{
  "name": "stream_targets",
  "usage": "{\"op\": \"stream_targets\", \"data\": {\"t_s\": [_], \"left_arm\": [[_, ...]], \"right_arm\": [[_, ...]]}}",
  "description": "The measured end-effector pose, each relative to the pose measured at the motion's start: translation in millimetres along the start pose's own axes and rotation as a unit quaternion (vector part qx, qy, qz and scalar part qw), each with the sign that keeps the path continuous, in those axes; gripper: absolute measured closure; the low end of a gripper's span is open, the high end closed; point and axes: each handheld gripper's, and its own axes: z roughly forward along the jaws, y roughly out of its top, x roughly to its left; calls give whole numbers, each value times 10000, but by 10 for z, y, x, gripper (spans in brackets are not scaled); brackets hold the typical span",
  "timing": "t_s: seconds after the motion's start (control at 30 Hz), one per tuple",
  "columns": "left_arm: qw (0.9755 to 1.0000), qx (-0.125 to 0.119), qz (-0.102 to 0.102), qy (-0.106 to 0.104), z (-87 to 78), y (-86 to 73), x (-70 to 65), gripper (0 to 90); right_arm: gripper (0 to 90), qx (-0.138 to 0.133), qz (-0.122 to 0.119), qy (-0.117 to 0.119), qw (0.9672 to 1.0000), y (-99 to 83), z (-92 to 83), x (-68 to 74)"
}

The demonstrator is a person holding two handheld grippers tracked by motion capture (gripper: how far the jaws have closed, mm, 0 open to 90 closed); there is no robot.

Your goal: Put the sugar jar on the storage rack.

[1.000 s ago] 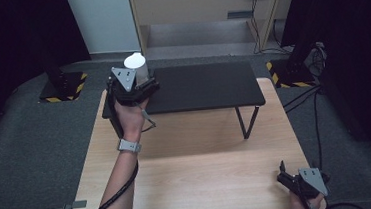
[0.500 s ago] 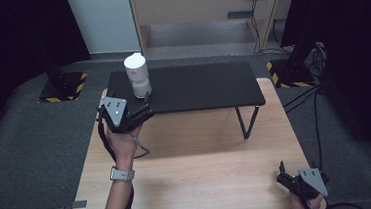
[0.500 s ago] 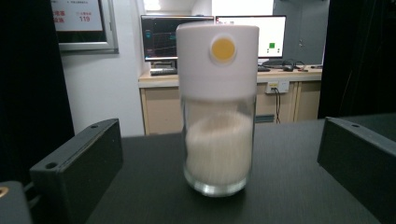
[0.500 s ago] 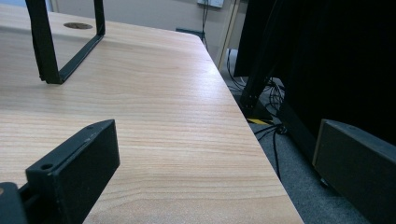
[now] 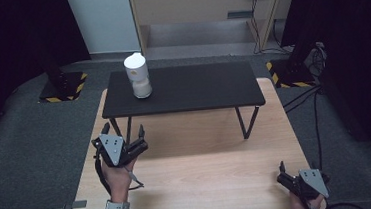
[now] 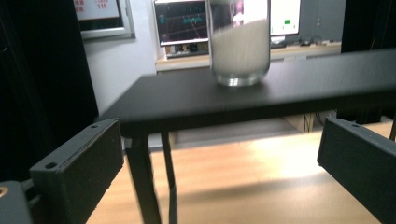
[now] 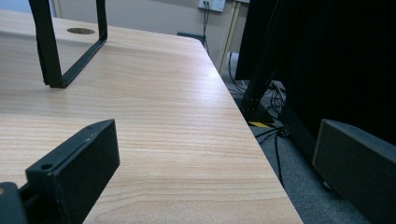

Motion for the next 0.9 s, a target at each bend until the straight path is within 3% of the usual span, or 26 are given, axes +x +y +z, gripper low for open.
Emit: {"op": "stream_targets", "data": {"t_s": [0.13,0.27,0.37,0.67,0.8,0.9], "left_arm": [[9998,153,-89,52,-88,-148,35,0],[9982,455,-328,194,-164,-259,74,0],[9972,608,-366,253,-203,-347,117,0],[9946,813,-546,339,-259,-611,221,0],[9926,996,-627,312,-270,-732,256,0],[9893,1189,-783,320,-269,-787,273,0]], "right_arm": [[5,6,-7,11,10000,2,0,-2],[5,15,-13,1,10000,4,0,3],[5,32,-12,-2,10000,10,1,4],[5,71,-78,-19,9999,21,11,19],[5,90,-105,-21,9999,26,14,25],[5,115,-136,-4,9998,35,18,26]]}}
